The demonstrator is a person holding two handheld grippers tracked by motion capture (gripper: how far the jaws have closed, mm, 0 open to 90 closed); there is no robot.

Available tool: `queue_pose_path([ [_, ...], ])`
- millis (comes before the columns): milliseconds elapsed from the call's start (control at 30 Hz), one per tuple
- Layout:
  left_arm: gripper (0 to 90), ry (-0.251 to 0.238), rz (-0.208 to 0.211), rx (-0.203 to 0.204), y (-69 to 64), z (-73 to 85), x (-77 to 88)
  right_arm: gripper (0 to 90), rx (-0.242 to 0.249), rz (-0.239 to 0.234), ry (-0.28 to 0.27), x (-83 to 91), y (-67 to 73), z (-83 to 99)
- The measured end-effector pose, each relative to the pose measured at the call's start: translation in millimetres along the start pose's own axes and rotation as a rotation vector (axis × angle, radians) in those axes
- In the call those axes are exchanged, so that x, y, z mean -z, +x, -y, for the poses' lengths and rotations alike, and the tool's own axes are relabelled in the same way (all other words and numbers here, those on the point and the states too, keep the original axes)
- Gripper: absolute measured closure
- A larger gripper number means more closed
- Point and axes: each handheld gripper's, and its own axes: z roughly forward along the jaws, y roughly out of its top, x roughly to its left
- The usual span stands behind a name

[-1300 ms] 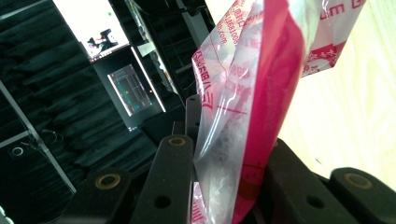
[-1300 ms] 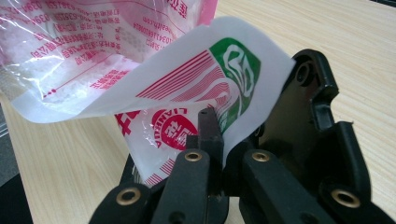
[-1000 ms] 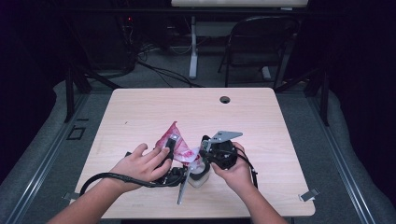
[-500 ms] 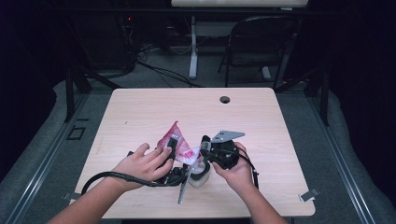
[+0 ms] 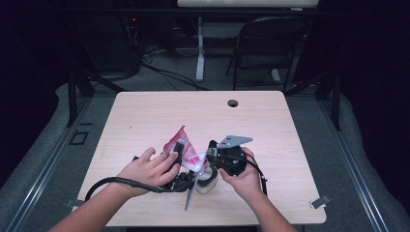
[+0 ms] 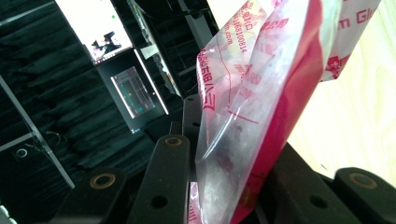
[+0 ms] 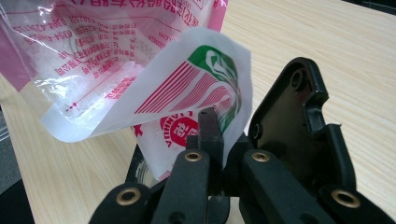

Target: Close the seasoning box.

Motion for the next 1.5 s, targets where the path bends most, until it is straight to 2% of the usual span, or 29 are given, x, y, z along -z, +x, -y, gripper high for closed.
queue_pose_path([
  [500,80.7,-0.006,0.013,0.011,0.1,-1.8,-1.9,90.0,0.000,-0.006,-0.014,4.9,2.0,-2.1],
  [567,80.7,-0.007,0.009,-0.006,0.8,-3.4,-1.6,90.0,-0.001,-0.005,-0.022,6.1,2.8,-2.4],
  [633,80.7,-0.011,0.015,0.009,-0.4,-4.2,-1.8,90.0,0.001,-0.006,-0.026,7.9,3.4,-2.7],
  [700,80.7,-0.010,0.010,-0.009,1.1,-5.1,-1.5,90.0,0.002,-0.005,-0.025,8.4,3.5,-2.5],
  [1000,80.6,-0.010,0.025,-0.006,0.9,-5.6,-2.3,90.0,0.004,-0.010,-0.034,9.6,5.3,-3.7],
  [1100,80.6,-0.013,0.011,-0.017,0.6,-6.2,-1.9,90.0,0.006,-0.012,-0.034,10.6,5.8,-4.6],
  [1500,80.5,-0.014,0.010,-0.022,0.4,-6.2,-1.9,90.0,0.017,-0.015,-0.031,10.8,7.9,-5.4],
])
